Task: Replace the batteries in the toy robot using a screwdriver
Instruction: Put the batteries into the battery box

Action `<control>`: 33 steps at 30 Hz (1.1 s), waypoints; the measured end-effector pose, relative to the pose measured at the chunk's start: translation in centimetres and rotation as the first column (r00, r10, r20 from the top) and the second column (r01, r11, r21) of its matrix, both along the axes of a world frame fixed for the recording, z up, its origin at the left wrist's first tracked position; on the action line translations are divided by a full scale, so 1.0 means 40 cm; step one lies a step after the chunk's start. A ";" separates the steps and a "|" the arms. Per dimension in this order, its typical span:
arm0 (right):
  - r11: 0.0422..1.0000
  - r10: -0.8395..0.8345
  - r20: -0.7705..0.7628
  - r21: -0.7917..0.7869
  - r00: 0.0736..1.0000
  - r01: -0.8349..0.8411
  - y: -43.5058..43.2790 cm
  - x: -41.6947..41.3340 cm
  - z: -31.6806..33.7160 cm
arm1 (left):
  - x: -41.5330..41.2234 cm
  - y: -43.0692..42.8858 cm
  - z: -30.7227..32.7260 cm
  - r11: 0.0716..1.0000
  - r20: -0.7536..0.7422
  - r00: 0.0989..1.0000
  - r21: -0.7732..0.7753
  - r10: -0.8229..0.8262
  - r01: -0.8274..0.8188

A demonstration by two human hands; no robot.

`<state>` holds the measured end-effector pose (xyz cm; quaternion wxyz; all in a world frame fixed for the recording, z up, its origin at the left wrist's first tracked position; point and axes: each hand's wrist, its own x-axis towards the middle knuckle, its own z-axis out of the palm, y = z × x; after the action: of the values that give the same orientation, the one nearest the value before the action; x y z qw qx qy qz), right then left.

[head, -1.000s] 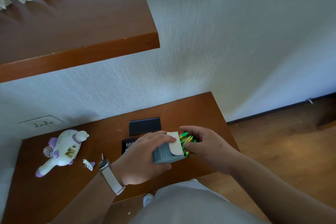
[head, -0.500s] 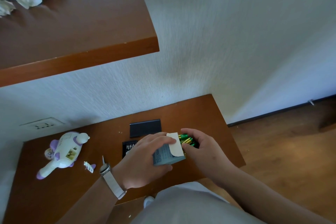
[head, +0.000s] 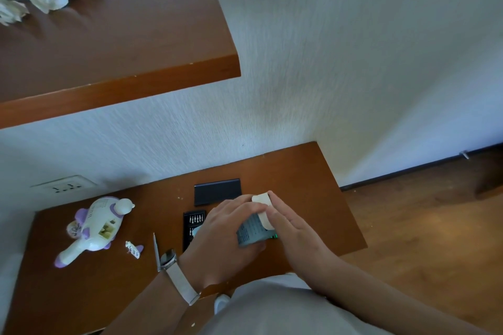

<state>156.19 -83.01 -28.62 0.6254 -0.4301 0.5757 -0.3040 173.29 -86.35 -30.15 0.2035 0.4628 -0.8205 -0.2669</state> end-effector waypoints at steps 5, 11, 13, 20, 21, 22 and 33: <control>1.000 0.015 0.035 0.023 0.999 -0.016 -0.010 0.000 -0.008 | -0.010 -0.002 0.001 0.998 0.020 0.999 -0.055 0.035 -0.034; 0.999 0.000 0.058 -0.049 0.998 0.003 0.003 -0.010 -0.017 | -0.008 -0.025 0.015 0.999 0.033 0.998 -0.021 0.047 -0.046; 0.996 0.013 0.030 -0.093 0.999 -0.010 0.010 -0.020 -0.013 | -0.004 -0.028 0.019 0.999 0.002 0.999 -0.008 0.044 -0.044; 0.986 0.023 0.014 -0.167 1.000 -0.021 0.011 -0.037 0.001 | -0.018 -0.018 0.030 1.000 -0.070 0.997 0.008 0.031 -0.030; 0.984 -0.002 0.029 -0.180 1.000 0.007 0.011 -0.036 0.002 | -0.019 -0.020 0.032 0.999 -0.070 0.997 0.017 0.032 -0.031; 0.981 -0.031 0.042 -0.190 0.999 0.039 0.012 -0.034 0.002 | -0.020 -0.022 0.034 0.999 -0.070 0.997 0.025 0.031 -0.029; 0.942 -0.134 0.016 -0.308 0.991 0.132 -0.007 -0.035 0.009 | -0.009 -0.029 0.039 0.987 -0.108 0.991 0.151 0.077 -0.060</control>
<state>154.81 -83.30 -28.25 0.5272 -0.4832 0.5507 -0.4305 172.92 -87.51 -28.57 0.2244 0.4886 -0.7692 -0.3453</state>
